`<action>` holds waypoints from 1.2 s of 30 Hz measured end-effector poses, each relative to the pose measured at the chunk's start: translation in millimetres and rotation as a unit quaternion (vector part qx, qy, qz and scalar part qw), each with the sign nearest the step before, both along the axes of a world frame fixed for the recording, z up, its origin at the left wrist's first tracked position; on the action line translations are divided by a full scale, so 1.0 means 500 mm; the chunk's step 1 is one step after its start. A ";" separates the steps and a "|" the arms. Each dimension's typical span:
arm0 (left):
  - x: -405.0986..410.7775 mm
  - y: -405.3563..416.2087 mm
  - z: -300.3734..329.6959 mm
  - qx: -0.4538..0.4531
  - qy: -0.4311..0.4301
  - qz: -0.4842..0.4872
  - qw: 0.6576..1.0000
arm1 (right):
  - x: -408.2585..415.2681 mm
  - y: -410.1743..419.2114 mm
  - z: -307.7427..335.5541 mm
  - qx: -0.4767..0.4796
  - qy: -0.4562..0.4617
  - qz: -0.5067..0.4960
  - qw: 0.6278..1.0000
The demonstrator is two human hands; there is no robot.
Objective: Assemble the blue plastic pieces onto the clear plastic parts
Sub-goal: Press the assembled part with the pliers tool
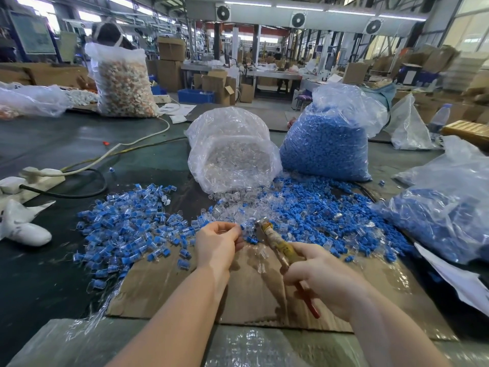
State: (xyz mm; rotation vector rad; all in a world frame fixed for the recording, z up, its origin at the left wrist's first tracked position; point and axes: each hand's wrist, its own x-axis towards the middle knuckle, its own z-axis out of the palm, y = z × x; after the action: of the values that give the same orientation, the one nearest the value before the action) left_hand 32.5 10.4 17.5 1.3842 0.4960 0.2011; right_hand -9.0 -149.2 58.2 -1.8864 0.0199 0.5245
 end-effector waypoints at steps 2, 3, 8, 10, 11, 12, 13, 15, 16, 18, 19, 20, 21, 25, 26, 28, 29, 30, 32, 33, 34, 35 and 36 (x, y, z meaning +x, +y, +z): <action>0.003 0.022 -0.005 0.100 -0.016 0.021 0.995 | 0.011 -0.011 -0.014 -0.027 -0.050 -0.033 0.998; 0.006 0.037 -0.007 0.188 -0.029 0.034 0.981 | 0.020 -0.020 -0.023 -0.067 -0.096 -0.051 0.992; 0.016 0.122 -0.029 0.476 -0.058 0.074 0.874 | 0.072 -0.101 -0.064 -0.319 -0.219 -0.138 0.911; 0.019 0.144 -0.044 0.513 -0.034 0.057 0.856 | 0.083 -0.126 -0.071 -0.418 -0.198 -0.142 0.875; 0.019 0.150 -0.049 0.523 -0.024 0.047 0.851 | 0.087 -0.135 -0.074 -0.458 -0.185 -0.140 0.858; 0.019 0.153 -0.052 0.536 -0.016 0.042 0.843 | 0.090 -0.142 -0.076 -0.493 -0.177 -0.139 0.840; 0.019 0.151 -0.053 0.555 -0.015 0.042 0.831 | 0.092 -0.146 -0.078 -0.522 -0.170 -0.138 0.824; 0.015 0.136 -0.050 0.587 -0.041 0.051 0.807 | 0.095 -0.152 -0.083 -0.560 -0.168 -0.129 0.801; 0.012 0.123 -0.047 0.586 -0.067 0.049 0.806 | 0.097 -0.153 -0.085 -0.573 -0.170 -0.123 0.793; 0.003 0.091 -0.040 0.552 -0.125 0.011 0.824 | 0.101 -0.156 -0.092 -0.581 -0.172 -0.113 0.788; -0.003 0.073 -0.039 0.532 -0.152 -0.026 0.833 | 0.102 -0.156 -0.094 -0.576 -0.170 -0.111 0.792; -0.009 0.055 -0.039 0.514 -0.172 -0.074 0.837 | 0.103 -0.158 -0.097 -0.569 -0.168 -0.110 0.797; -0.014 0.039 -0.042 0.499 -0.186 -0.125 0.837 | 0.104 -0.159 -0.099 -0.567 -0.166 -0.109 0.800; -0.027 -0.011 -0.060 0.473 -0.176 -0.265 0.822 | 0.103 -0.156 -0.099 -0.562 -0.165 -0.118 0.802; -0.026 -0.019 -0.064 0.473 -0.169 -0.277 0.819 | 0.103 -0.152 -0.097 -0.555 -0.181 -0.124 0.802; -0.024 -0.029 -0.068 0.476 -0.165 -0.281 0.817 | 0.105 -0.140 -0.093 -0.539 -0.244 -0.124 0.797; -0.022 -0.032 -0.069 0.477 -0.166 -0.275 0.818 | 0.107 -0.132 -0.093 -0.533 -0.275 -0.113 0.792; -0.021 -0.035 -0.070 0.476 -0.165 -0.266 0.822 | 0.108 -0.123 -0.094 -0.531 -0.296 -0.101 0.787; -0.017 -0.039 -0.070 0.463 -0.158 -0.244 0.837 | 0.112 -0.106 -0.100 -0.541 -0.308 -0.088 0.778; -0.016 -0.040 -0.070 0.454 -0.155 -0.234 0.846 | 0.114 -0.099 -0.104 -0.547 -0.307 -0.090 0.774; -0.016 -0.040 -0.069 0.446 -0.153 -0.224 0.853 | 0.117 -0.094 -0.108 -0.552 -0.304 -0.095 0.771; -0.016 -0.040 -0.069 0.441 -0.152 -0.215 0.858 | 0.120 -0.091 -0.110 -0.555 -0.302 -0.103 0.768; -0.016 -0.039 -0.071 0.438 -0.152 -0.208 0.861 | 0.124 -0.088 -0.110 -0.559 -0.297 -0.109 0.766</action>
State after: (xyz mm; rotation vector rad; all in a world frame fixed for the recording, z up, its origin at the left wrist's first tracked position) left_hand 24.4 -8.9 -17.8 2.2614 -0.2235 0.3020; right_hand 52.9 -193.3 3.1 -3.0955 0.1613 -0.4149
